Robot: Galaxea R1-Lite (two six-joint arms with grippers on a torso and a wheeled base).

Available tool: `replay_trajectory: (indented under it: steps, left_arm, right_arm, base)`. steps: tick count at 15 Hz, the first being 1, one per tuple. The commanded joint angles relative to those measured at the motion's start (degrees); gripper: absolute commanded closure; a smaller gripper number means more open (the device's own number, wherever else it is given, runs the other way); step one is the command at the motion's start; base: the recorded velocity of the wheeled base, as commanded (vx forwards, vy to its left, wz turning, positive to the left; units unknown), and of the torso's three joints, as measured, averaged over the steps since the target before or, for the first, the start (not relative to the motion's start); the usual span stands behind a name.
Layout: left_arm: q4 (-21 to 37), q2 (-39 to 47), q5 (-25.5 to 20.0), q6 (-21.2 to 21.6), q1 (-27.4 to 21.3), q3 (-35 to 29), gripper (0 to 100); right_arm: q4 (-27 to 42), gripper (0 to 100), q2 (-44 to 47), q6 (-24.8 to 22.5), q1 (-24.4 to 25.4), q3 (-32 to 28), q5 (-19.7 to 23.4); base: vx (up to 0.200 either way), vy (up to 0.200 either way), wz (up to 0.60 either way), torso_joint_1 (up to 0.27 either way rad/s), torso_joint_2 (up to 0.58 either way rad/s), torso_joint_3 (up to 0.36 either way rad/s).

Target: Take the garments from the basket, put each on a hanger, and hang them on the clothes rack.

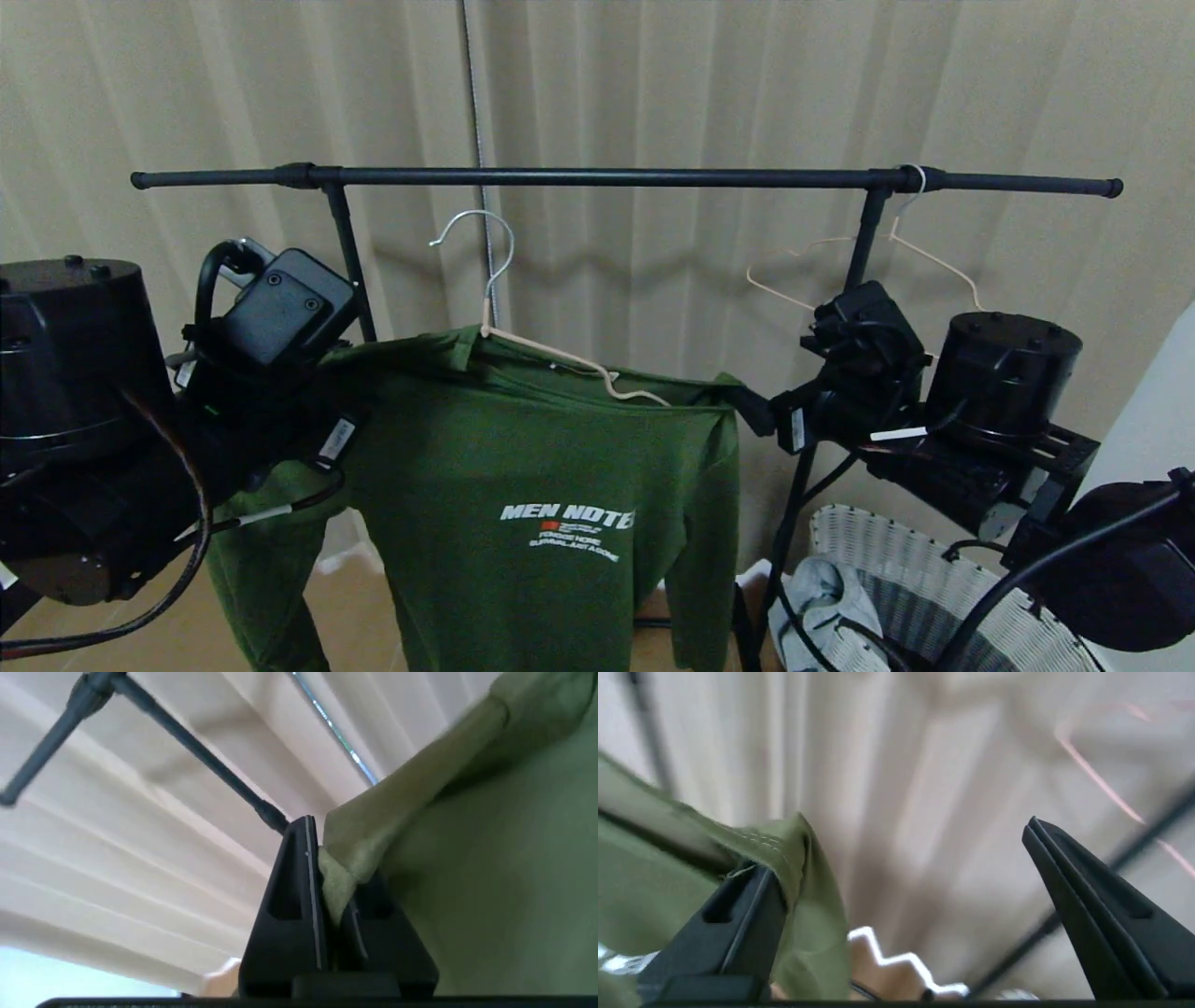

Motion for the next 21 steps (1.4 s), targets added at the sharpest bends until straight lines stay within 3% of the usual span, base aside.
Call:
replay_trajectory:
  steps: [1,3,9,14,18,21]
  left_arm:
    - [-0.01,0.38,0.78,-1.16,-0.23,-0.70,100]
    - [-0.01,1.26,3.59,-3.97,-0.32,-1.75,100]
    - [-0.01,2.31,3.06,-8.02,-1.02,-2.02,100]
    - [-0.01,2.75,3.85,-8.28,-0.32,-3.86,100]
    - [-0.01,3.54,4.91,-8.37,-0.32,-3.78,100]
    - [-2.12,5.13,4.91,-9.77,-0.41,-3.78,100]
  right_arm:
    - [-0.02,0,-1.62,-0.05,3.75,0.99,0.03]
    - [-0.02,0,-2.41,-1.02,7.71,1.08,0.73]
    - [-0.11,0,-2.76,-4.45,8.67,-0.15,3.63]
    - [-0.19,0,-5.40,-5.15,8.67,0.90,4.16]
    - [-0.81,0,-8.21,-4.89,8.59,3.54,11.90]
    - [-0.46,0,-8.38,-5.15,8.41,1.26,14.01]
  base:
    - [0.000,0.000,0.00,0.000,0.00,0.000]
    - [0.000,0.000,0.00,0.000,0.00,0.000]
    - [0.000,0.000,0.00,0.000,0.00,0.000]
    - [0.000,0.000,0.00,0.000,0.00,0.000]
    - [0.000,0.000,0.00,0.000,0.00,0.000]
    - [0.000,0.000,0.00,0.000,0.00,0.000]
